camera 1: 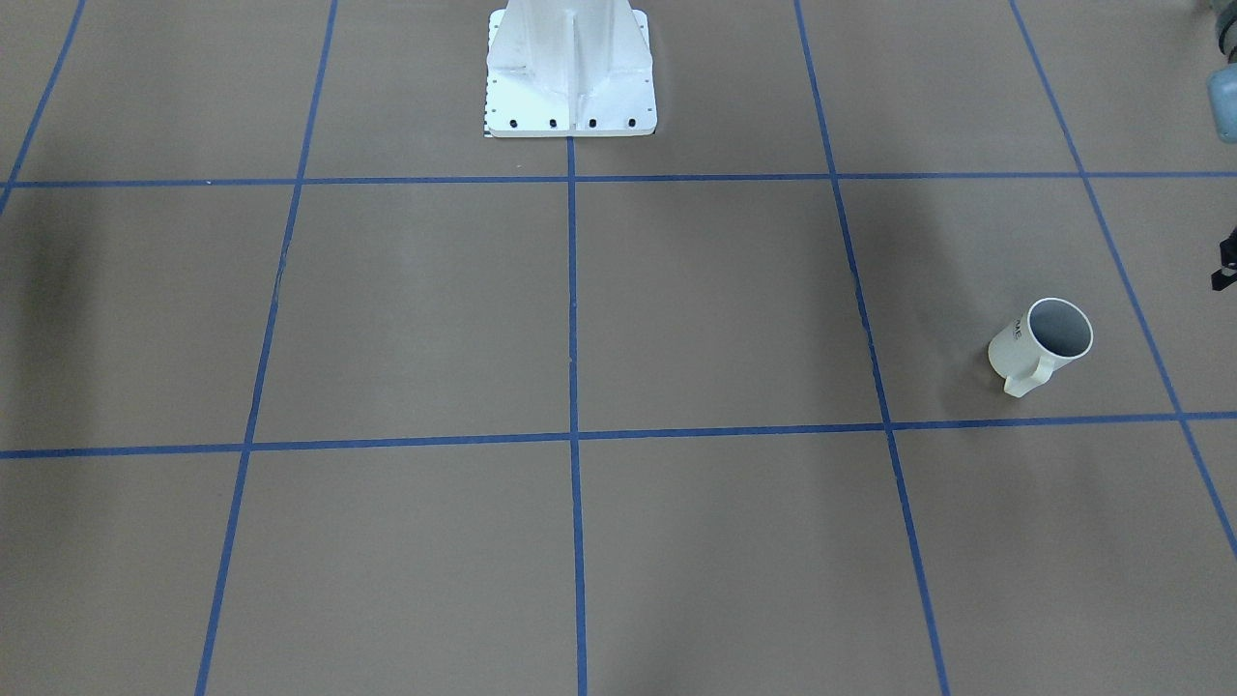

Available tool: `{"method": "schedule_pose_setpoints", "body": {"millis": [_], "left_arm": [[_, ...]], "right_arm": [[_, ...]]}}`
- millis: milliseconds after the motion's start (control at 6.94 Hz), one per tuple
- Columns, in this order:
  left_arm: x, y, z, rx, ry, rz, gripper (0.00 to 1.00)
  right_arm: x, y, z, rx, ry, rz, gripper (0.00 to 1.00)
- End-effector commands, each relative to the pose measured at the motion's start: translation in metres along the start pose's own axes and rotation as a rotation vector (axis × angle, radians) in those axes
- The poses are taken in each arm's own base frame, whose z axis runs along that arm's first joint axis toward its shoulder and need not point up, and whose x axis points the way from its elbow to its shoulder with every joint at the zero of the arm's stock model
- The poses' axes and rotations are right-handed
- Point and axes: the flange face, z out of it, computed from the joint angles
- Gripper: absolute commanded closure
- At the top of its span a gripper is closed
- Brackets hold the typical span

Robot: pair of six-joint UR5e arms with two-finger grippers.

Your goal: Left arm hands cup to right arm to dump lemon

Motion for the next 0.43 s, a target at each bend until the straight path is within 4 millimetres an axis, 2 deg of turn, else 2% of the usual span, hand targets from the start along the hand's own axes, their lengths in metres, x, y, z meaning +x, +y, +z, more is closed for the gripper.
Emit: {"method": "schedule_pose_setpoints", "body": {"millis": [0,144,288], "left_arm": [[-0.048,0.07,-0.008,-0.053,0.012,-0.095,0.0],[-0.066,0.098,-0.012,-0.041,-0.001,-0.141,0.0],[-0.061,0.096,-0.023,-0.005,0.005,-0.127,0.0]], "right_arm": [[0.076,0.039,0.006,-0.021,-0.001,-0.003,0.0],[0.092,0.062,0.012,-0.023,-0.009,0.032,0.0],[0.095,0.072,0.017,-0.031,-0.007,0.055,0.0]]}}
